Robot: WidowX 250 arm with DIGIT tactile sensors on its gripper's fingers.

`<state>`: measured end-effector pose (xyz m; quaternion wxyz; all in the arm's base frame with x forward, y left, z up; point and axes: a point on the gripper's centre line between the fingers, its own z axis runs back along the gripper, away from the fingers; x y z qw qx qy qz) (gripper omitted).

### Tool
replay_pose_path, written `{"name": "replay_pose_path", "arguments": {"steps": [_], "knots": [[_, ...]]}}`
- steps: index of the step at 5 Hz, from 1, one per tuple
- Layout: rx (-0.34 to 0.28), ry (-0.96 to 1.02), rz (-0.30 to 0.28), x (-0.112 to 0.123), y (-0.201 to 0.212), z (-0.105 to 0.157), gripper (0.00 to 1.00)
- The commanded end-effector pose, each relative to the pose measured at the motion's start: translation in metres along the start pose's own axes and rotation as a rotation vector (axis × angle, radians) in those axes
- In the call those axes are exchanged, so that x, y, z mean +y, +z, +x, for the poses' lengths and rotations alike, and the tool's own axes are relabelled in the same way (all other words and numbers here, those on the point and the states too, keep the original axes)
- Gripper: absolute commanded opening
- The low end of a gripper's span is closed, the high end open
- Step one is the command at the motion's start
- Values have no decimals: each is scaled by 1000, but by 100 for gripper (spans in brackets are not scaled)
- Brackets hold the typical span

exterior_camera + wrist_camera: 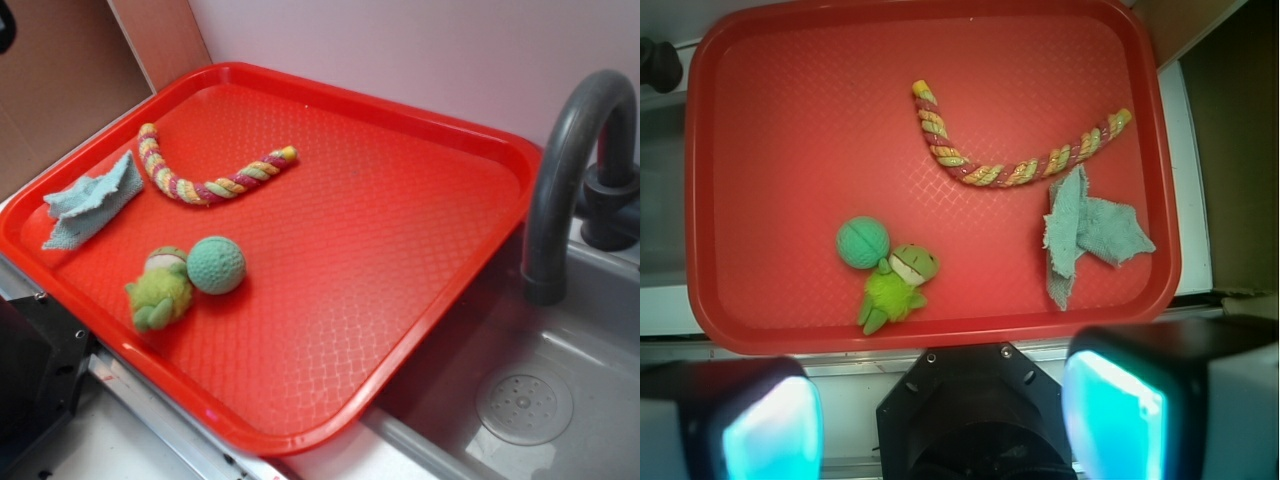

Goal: Grab the green ball.

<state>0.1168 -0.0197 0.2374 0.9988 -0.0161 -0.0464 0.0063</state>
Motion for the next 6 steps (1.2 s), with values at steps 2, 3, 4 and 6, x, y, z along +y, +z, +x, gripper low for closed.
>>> {"name": "replay_pose_path", "arguments": {"steps": [2, 3, 4, 6], "knots": [[-34, -114, -23, -2, -20, 18, 100], [-69, -286, -47, -16, -39, 34, 100], [-79, -518, -58, -47, -70, 42, 100], [-2, -620, -28, -61, -117, 47, 100]]}}
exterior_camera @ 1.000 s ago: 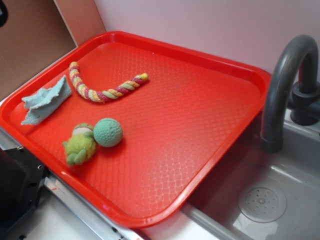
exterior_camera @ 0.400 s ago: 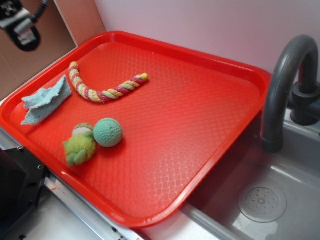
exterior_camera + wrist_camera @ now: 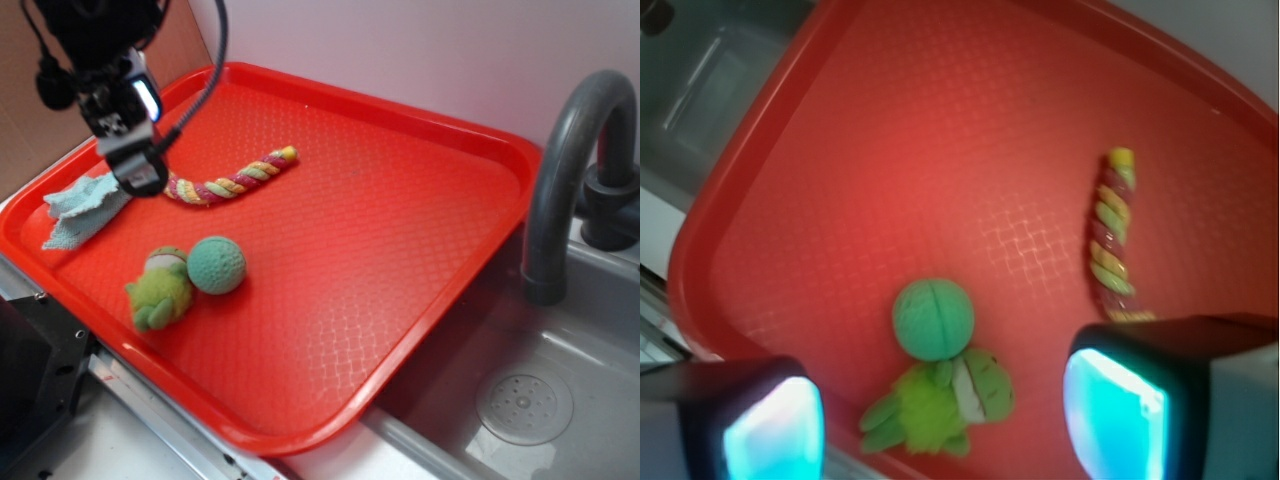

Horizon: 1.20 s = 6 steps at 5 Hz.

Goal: Grab the green ball.

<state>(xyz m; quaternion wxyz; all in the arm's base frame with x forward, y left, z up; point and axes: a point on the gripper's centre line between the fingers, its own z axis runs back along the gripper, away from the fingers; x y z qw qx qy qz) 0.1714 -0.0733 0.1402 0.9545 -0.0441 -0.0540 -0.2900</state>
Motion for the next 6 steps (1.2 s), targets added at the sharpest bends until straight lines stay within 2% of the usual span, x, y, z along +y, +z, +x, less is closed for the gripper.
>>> {"name": "replay_pose_path", "arguments": {"steps": [1, 2, 3, 4, 5, 6], "knots": [[58, -15, 81, 2, -32, 8, 100], [88, -42, 64, 0, -46, 8, 100], [129, -50, 91, -2, -62, 8, 100], [155, -76, 89, -15, -69, 7, 100], [221, -47, 83, -8, -92, 0, 100], [308, 0, 113, 1, -108, -9, 100]]}}
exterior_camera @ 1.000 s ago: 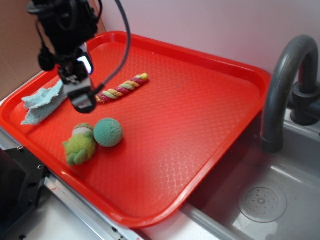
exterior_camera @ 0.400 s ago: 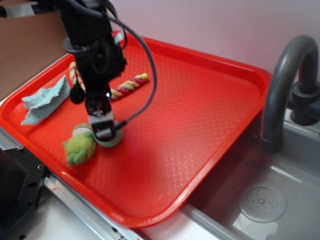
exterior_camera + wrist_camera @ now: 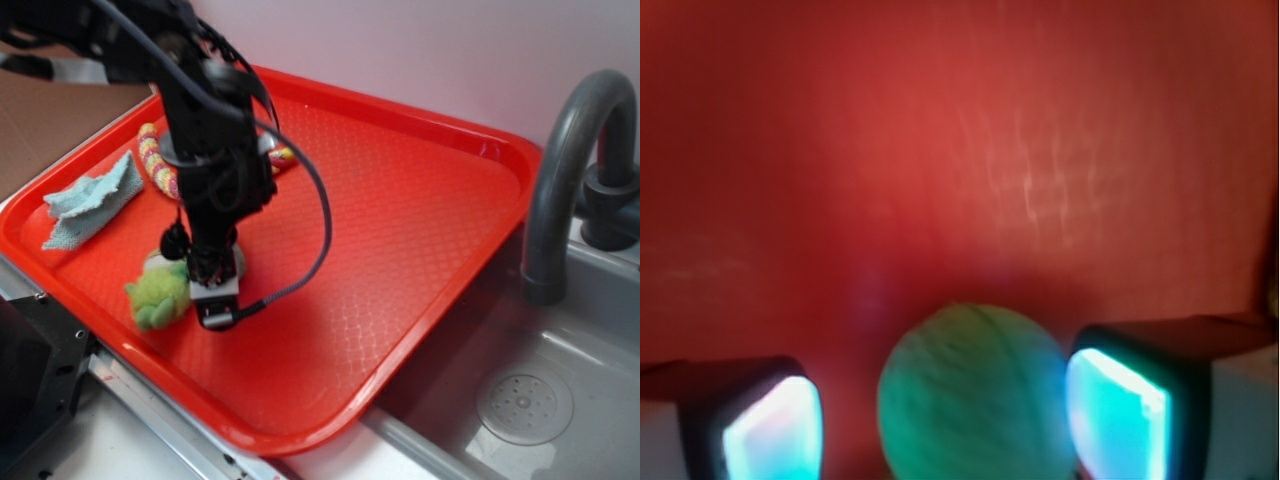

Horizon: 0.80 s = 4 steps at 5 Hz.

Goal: Grab the green ball.

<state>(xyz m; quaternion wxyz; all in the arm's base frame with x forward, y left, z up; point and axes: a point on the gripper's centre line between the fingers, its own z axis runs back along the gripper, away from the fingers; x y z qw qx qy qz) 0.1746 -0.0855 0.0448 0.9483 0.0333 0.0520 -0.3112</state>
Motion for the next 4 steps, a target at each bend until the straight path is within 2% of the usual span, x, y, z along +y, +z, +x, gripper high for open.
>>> {"name": "replay_pose_path", "arguments": {"steps": [1, 2, 3, 4], "knots": [[104, 86, 29, 11, -24, -4, 100], [96, 84, 32, 8, -21, -3, 0], [61, 102, 41, 10, -10, -4, 0], [14, 252, 56, 26, 25, 1, 0]]}}
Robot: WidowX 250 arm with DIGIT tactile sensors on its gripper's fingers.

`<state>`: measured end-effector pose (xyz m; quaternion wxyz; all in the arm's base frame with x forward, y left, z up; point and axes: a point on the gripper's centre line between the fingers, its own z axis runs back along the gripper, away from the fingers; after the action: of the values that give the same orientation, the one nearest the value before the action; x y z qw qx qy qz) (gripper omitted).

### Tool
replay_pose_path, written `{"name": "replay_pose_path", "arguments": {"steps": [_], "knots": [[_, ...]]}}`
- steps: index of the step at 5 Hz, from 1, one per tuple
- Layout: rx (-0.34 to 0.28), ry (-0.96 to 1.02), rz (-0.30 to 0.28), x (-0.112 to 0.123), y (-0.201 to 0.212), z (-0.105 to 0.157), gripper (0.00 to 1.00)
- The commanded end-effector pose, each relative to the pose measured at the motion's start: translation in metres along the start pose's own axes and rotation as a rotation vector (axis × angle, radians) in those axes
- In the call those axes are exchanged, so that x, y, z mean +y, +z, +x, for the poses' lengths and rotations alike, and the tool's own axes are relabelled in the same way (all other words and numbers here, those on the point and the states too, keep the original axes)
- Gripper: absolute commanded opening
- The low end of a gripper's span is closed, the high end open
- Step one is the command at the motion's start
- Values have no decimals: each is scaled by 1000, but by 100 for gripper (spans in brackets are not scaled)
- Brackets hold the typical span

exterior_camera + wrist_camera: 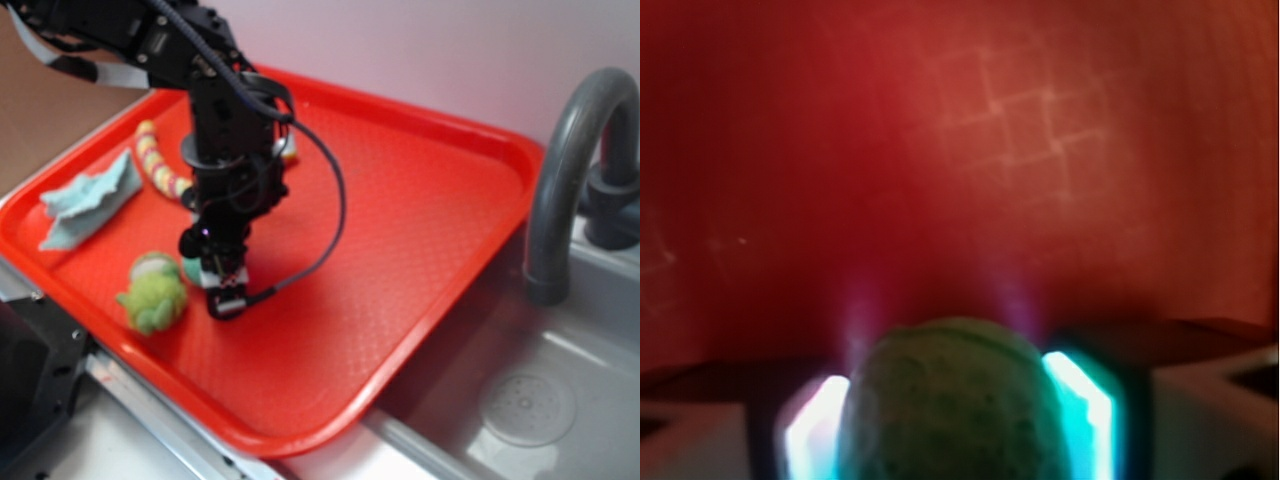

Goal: Grab the green ball.

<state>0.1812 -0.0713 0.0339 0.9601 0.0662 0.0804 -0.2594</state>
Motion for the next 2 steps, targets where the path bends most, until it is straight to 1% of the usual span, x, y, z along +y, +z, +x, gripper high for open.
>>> {"name": "replay_pose_path", "arguments": {"steps": [1, 2], "knots": [[-106, 376, -16, 34, 81, 16, 0], [-155, 531, -58, 47, 120, 22, 0]]}}
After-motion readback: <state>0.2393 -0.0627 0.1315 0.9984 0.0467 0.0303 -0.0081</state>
